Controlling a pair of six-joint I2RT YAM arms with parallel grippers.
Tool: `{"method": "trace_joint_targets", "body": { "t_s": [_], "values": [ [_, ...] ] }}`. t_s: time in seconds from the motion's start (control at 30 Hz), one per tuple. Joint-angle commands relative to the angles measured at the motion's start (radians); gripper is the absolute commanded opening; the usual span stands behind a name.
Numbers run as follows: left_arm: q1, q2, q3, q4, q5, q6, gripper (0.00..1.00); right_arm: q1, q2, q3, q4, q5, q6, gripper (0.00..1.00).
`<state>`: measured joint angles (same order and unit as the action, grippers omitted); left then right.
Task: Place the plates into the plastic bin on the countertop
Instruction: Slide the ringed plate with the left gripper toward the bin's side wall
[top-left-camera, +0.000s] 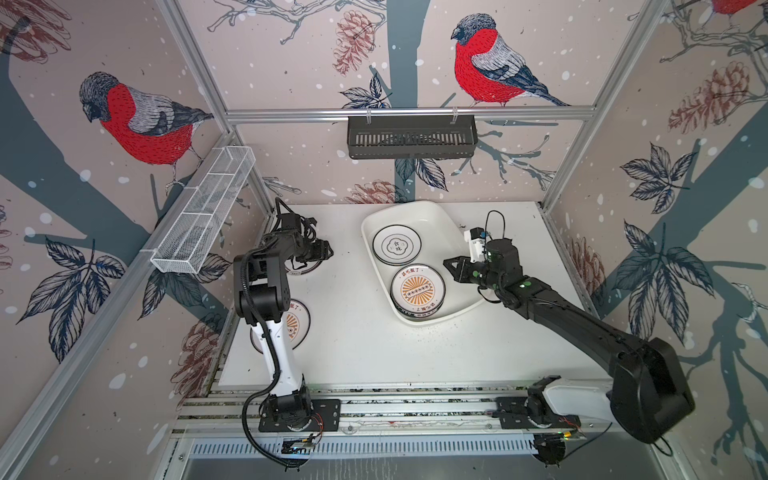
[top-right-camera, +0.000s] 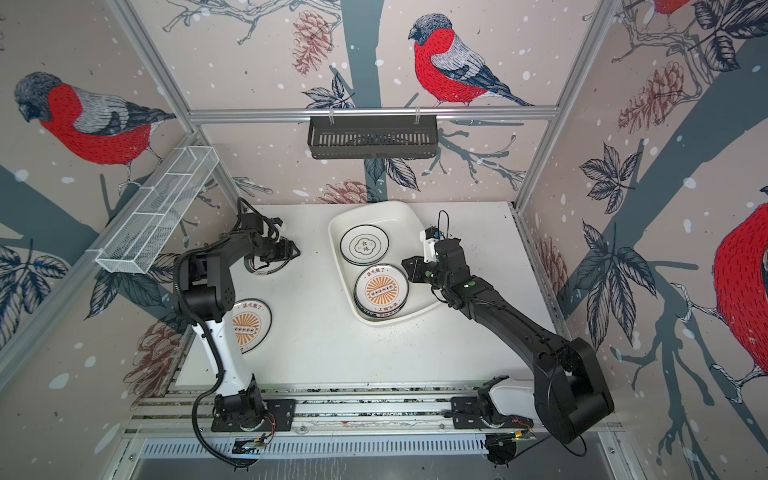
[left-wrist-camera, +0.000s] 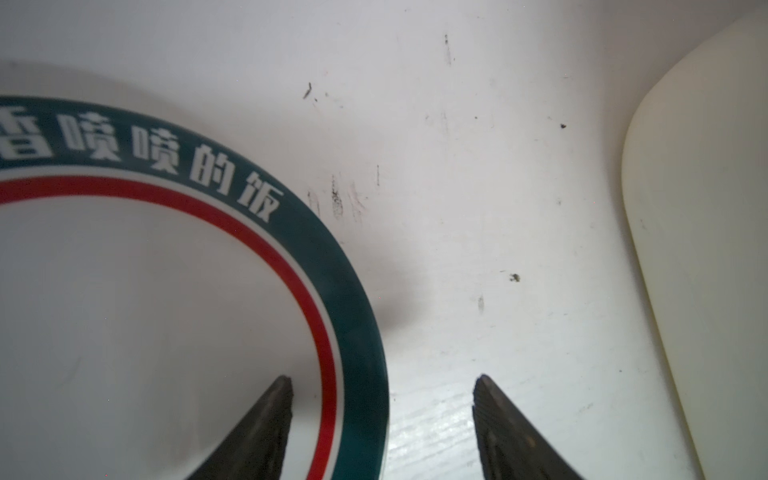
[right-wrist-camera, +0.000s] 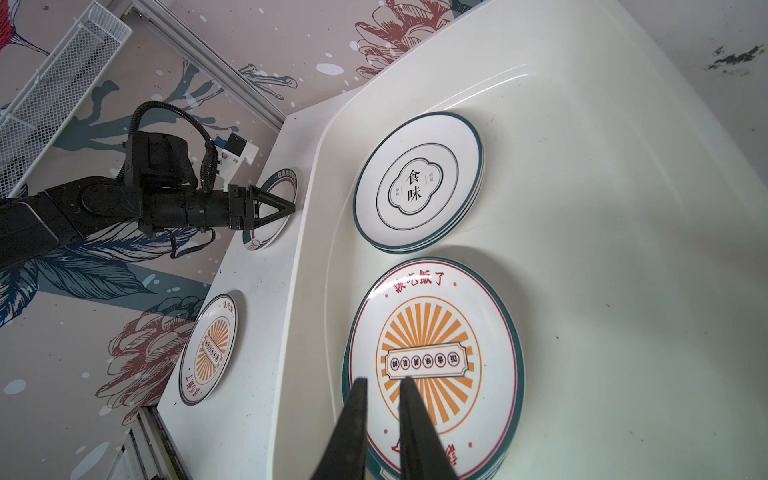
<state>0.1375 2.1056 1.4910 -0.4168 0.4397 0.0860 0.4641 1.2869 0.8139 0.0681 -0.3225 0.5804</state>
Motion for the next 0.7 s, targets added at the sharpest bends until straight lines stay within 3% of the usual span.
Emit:
{"method": "trace_joint_targets", "body": {
  "t_s": [0.0,0.5,0.67],
  "values": [
    [-0.013,-0.011,-0.018,-0.066,0.037,0.022,0.69,-0.001,-0.003,-0.004,0.038,-0.002,0.01,0.17],
    [-0.113,-0.087,-0.087,-0.089,0.093,0.068,0.68,-0.013,-0.018,-0.025,0.05,-0.005,0.017,0.18],
    [-0.112,-0.114,-0.085,-0.088,0.06,0.056,0.7,-0.013,-0.023,-0.03,0.055,-0.007,0.021,0.18]
  ]
}}
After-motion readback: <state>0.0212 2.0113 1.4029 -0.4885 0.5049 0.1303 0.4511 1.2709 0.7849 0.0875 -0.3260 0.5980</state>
